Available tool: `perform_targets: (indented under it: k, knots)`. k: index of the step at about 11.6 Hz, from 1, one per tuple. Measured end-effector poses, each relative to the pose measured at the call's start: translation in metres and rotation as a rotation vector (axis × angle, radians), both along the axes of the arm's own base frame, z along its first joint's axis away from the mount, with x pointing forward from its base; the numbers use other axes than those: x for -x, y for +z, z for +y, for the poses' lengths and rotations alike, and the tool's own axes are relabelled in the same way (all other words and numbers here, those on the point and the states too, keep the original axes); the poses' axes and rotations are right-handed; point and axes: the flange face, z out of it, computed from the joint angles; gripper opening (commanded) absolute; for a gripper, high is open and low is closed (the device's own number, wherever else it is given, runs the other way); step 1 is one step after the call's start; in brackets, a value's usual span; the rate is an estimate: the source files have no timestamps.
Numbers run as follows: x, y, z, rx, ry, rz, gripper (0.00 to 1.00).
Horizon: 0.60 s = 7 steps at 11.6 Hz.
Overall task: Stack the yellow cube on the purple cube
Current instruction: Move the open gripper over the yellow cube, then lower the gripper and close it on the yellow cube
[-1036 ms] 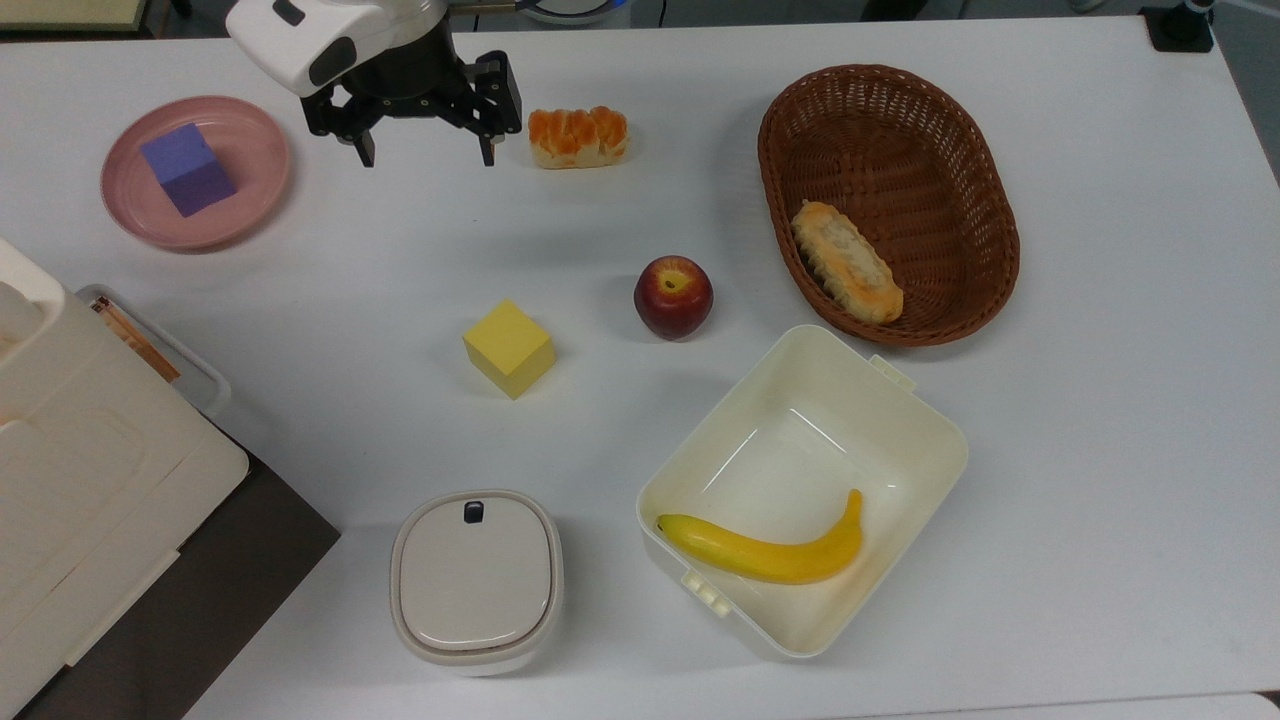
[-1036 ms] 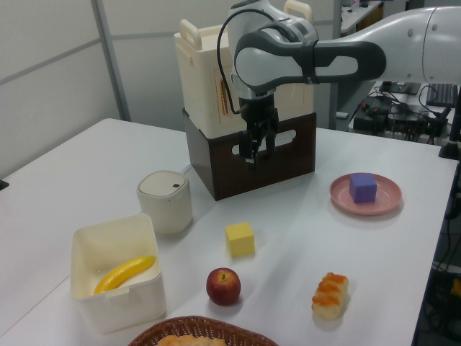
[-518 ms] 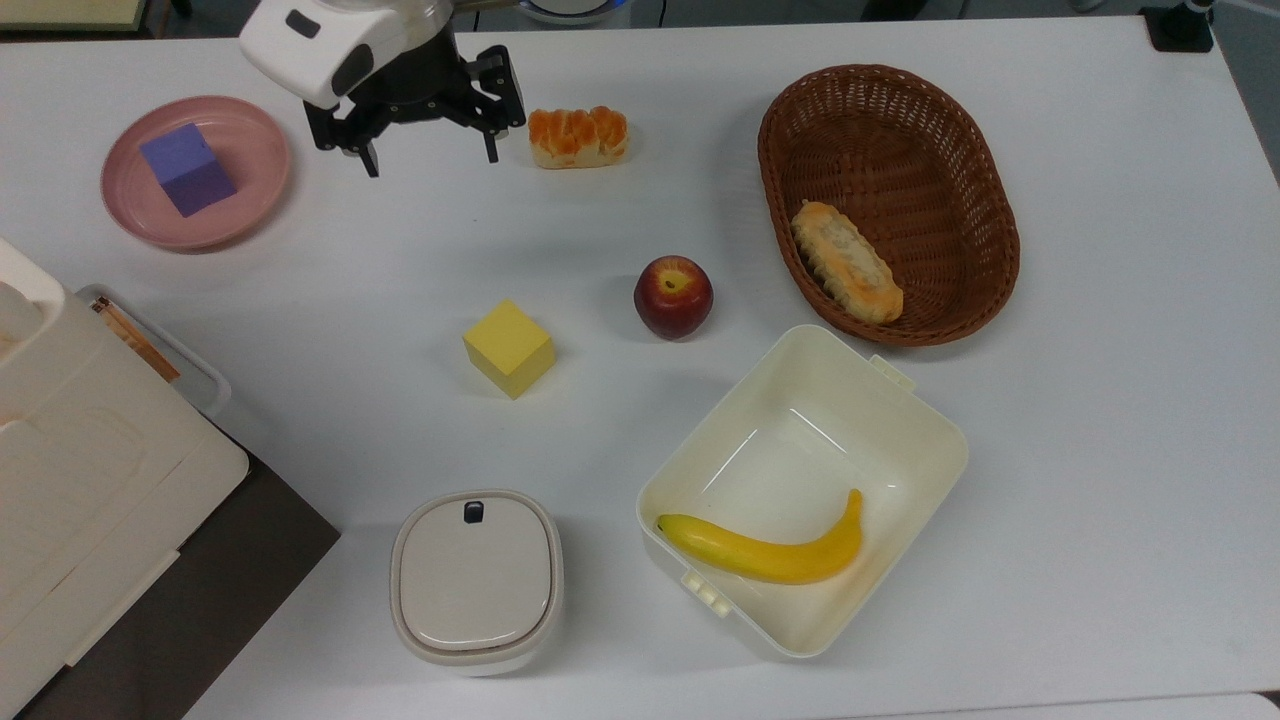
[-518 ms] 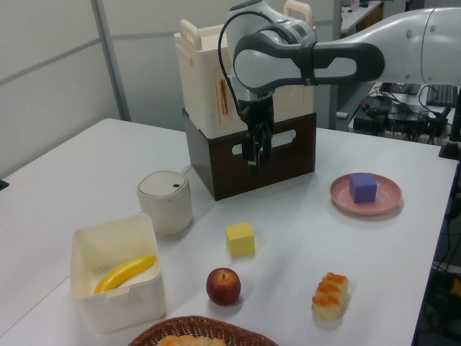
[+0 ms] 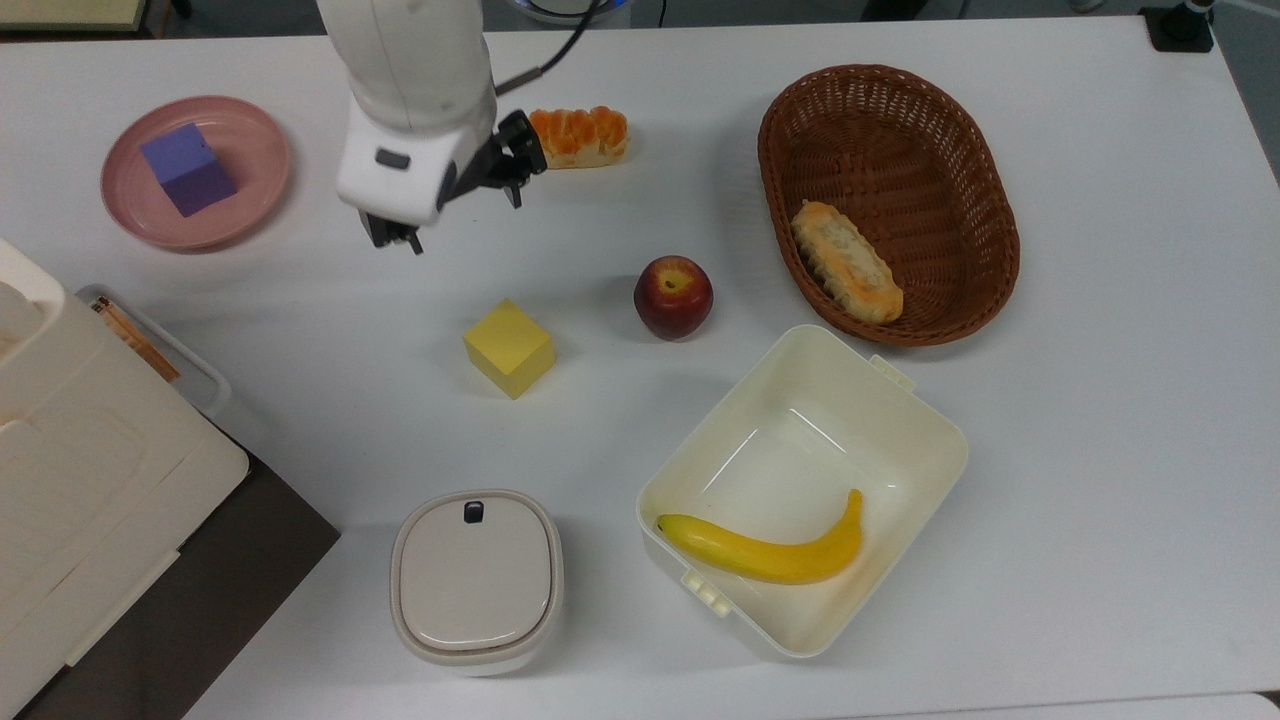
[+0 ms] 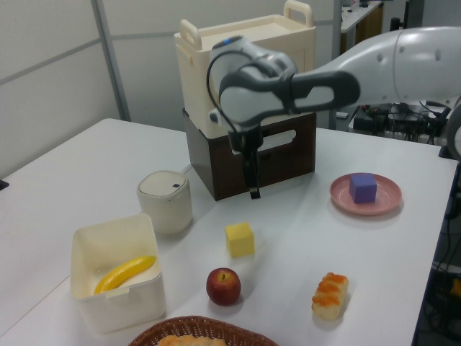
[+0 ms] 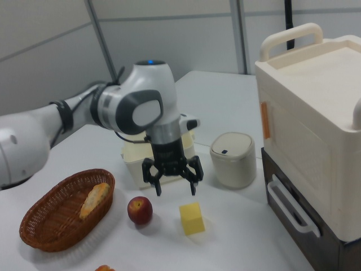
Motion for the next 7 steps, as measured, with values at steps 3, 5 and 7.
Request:
perform_targets:
  k: [3,5,7]
  knots:
    - [-0.018,-0.051,0.011,0.007,0.068,0.014,1.00]
    - [-0.027,-0.082,0.020,0.066,0.121,0.030,1.00]
    - [-0.031,-0.105,0.027,0.088,0.149,0.049,1.00]
